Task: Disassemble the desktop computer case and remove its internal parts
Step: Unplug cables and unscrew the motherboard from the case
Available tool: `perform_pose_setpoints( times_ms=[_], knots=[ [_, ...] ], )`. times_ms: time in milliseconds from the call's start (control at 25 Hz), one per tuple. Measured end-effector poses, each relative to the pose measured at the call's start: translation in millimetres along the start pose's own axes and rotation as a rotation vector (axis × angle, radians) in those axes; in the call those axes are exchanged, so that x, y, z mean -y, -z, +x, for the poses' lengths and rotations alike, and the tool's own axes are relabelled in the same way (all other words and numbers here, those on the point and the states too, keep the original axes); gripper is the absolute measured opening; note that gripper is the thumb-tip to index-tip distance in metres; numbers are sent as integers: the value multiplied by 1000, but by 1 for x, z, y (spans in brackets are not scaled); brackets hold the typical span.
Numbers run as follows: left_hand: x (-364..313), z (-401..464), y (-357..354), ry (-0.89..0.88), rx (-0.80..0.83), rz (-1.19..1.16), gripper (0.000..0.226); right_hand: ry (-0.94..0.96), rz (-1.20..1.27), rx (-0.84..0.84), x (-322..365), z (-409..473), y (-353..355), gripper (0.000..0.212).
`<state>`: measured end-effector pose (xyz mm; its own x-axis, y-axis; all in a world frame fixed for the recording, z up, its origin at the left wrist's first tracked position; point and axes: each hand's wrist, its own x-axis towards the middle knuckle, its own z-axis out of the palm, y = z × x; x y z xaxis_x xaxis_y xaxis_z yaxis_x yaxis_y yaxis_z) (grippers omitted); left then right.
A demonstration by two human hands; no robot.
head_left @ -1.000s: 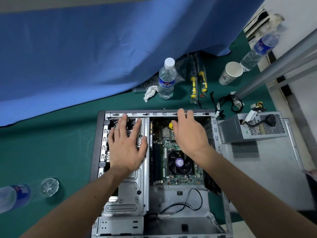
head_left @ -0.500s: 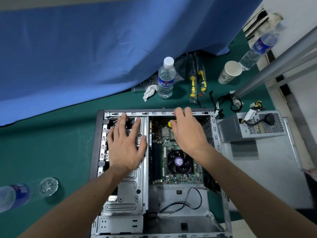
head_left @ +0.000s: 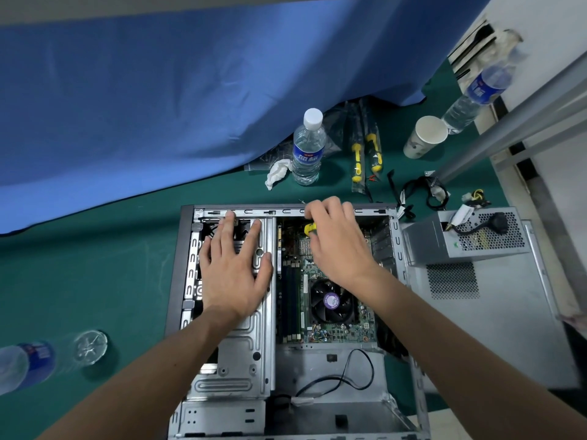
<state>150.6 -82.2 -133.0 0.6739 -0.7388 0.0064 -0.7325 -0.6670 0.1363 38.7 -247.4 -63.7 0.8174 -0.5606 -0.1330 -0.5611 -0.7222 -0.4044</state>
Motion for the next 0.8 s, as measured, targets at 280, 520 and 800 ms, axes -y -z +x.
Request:
perform_pose_setpoints(
  times_ms=[280,520,800],
  knots=[
    [0,0,1,-1,5,-1,59,-174,-113,0,8,-2,-3,31],
    [0,0,1,-2,6,-6,58,19,-90,73,6,-1,1,47],
    [0,-1,0,-2,9,-6,59,-96,-118,14,10,0,-2,24]
  ],
)
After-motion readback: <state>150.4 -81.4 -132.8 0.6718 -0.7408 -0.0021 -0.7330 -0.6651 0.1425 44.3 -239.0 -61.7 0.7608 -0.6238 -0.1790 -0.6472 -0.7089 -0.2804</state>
